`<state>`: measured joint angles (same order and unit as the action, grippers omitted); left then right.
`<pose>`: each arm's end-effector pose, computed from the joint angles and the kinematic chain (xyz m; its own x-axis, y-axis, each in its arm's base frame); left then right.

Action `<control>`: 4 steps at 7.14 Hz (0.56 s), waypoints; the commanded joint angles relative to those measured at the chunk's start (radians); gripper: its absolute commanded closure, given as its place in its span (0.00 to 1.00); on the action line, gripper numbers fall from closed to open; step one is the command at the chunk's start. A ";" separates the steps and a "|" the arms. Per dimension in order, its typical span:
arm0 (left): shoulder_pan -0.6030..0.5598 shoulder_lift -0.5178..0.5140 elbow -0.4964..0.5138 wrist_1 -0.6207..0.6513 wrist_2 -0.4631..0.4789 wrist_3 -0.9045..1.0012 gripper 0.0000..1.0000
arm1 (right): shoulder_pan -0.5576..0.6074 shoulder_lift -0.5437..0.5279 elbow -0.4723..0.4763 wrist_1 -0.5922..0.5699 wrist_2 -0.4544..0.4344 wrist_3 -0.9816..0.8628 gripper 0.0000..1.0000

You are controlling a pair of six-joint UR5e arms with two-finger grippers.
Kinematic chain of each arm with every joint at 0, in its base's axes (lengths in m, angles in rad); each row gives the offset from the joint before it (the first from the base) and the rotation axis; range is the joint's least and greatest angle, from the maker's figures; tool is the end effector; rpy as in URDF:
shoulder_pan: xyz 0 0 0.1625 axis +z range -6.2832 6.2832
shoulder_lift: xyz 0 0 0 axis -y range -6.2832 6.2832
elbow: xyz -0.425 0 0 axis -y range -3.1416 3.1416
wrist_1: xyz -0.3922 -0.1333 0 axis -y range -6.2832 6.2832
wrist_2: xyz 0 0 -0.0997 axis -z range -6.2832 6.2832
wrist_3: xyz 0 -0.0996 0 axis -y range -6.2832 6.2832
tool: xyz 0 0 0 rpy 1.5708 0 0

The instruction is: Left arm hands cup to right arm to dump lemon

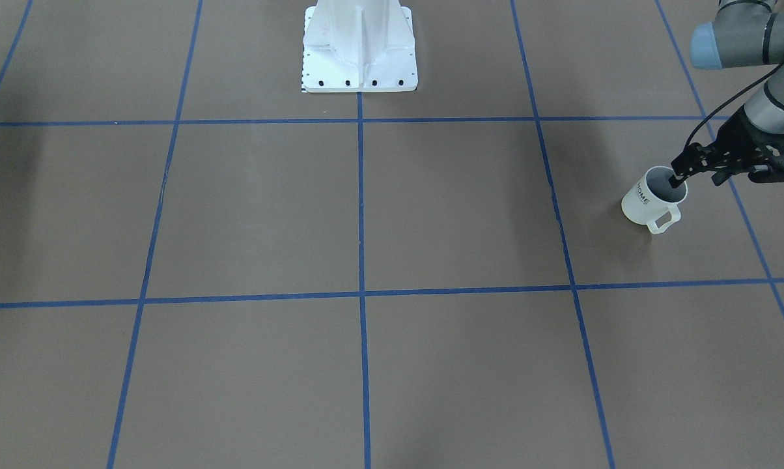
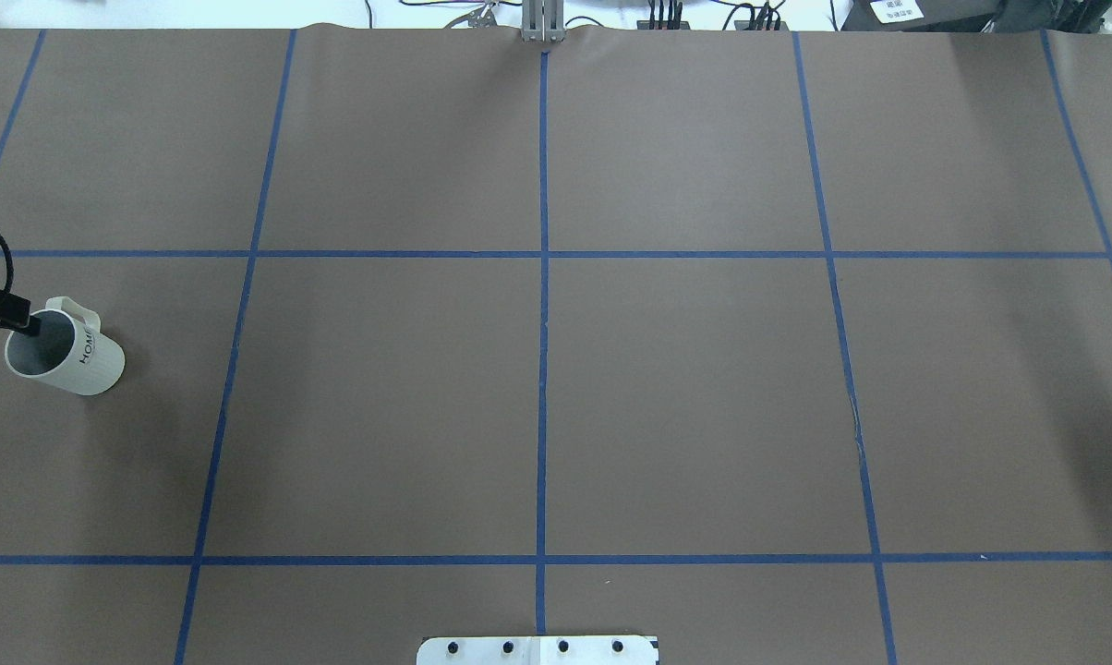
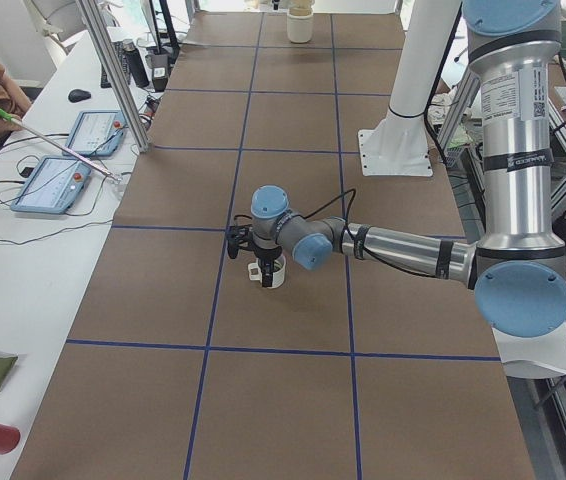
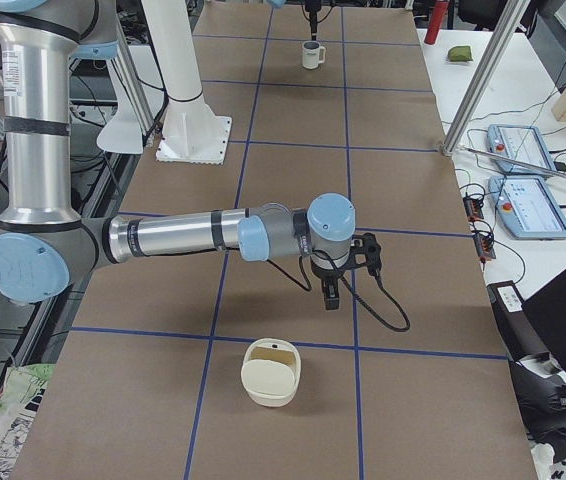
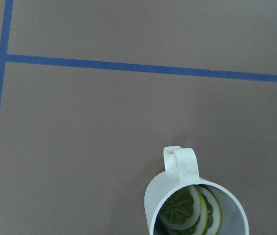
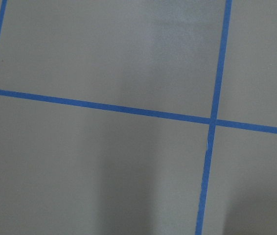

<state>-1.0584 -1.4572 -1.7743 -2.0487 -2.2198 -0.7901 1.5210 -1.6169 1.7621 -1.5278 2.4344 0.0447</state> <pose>0.1663 -0.4448 0.5628 0.6702 -0.0478 -0.7407 0.0892 0.9959 0.0165 0.0337 -0.4808 0.5752 0.6434 -0.1304 0.7544 0.0202 0.9879 0.1535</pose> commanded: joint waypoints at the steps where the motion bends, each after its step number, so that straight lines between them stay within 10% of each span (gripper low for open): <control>1: 0.032 -0.014 0.029 0.001 0.000 0.005 0.17 | 0.001 0.000 0.000 0.000 0.000 0.000 0.00; 4: 0.049 -0.023 0.045 0.002 0.023 0.005 0.72 | 0.001 0.002 0.016 0.001 -0.002 -0.002 0.00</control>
<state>-1.0131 -1.4732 -1.7415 -2.0475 -2.2055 -0.7856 1.5217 -1.6156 1.7671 -1.5275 2.4341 0.0441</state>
